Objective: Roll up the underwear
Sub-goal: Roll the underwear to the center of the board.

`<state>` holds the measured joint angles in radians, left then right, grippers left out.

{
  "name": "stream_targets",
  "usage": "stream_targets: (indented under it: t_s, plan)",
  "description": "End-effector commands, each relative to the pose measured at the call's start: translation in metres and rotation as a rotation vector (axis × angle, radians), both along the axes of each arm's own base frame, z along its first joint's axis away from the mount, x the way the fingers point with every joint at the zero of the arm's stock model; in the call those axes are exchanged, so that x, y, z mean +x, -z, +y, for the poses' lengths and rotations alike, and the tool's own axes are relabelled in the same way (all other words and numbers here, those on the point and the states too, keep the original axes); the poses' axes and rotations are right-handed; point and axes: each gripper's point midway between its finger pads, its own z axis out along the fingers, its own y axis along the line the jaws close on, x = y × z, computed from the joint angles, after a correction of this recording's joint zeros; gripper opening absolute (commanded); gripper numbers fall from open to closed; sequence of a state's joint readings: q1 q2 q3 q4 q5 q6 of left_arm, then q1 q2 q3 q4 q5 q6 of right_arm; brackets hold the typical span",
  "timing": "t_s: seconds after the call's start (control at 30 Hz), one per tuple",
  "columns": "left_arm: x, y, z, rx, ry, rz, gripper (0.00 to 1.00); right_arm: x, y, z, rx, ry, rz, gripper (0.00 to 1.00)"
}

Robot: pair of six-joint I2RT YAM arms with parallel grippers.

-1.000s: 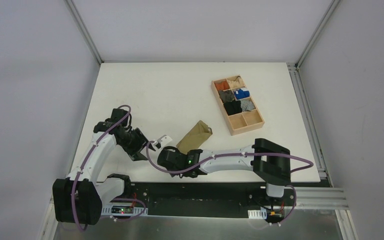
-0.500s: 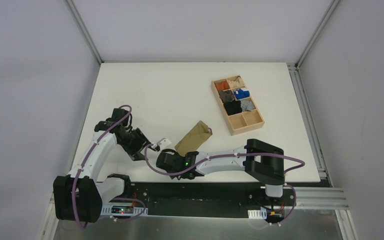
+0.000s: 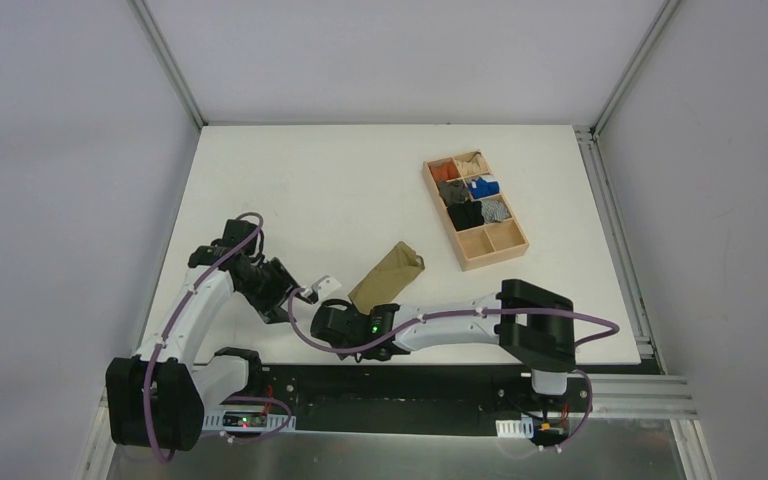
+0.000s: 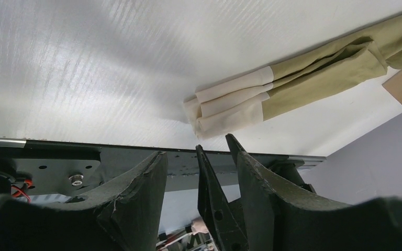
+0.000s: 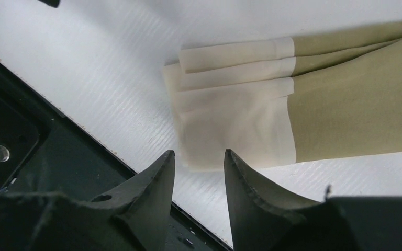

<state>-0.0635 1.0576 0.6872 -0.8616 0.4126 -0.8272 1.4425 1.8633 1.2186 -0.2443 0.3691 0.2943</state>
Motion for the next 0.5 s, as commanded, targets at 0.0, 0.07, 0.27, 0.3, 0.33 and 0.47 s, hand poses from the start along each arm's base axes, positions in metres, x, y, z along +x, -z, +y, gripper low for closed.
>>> stream_targets:
  t_s: [0.0,0.07,0.27,0.3,0.33,0.47]
  plan:
    - [-0.003,-0.004,-0.002,-0.025,-0.021,-0.003,0.53,-0.004,-0.025,0.013,0.056,-0.006,-0.021,0.42]
    - [-0.004,-0.004,-0.002,-0.029,-0.020,-0.005,0.53,-0.007,-0.020,0.014,0.053,-0.012,-0.010,0.42]
    - [-0.005,-0.003,-0.002,-0.029,-0.023,0.001,0.53,-0.005,0.008,0.007,-0.012,0.006,-0.014,0.41]
    - [-0.006,-0.003,-0.003,-0.031,-0.023,0.000,0.53,-0.004,0.014,0.005,-0.024,0.012,-0.016,0.41]
    - [-0.006,-0.002,-0.003,-0.031,-0.026,0.002,0.53,-0.004,0.019,0.003,-0.036,0.014,-0.015,0.41]
    - [-0.009,-0.001,-0.005,-0.046,-0.026,0.014,0.53,-0.004,0.032,-0.004,-0.071,0.026,-0.013,0.25]
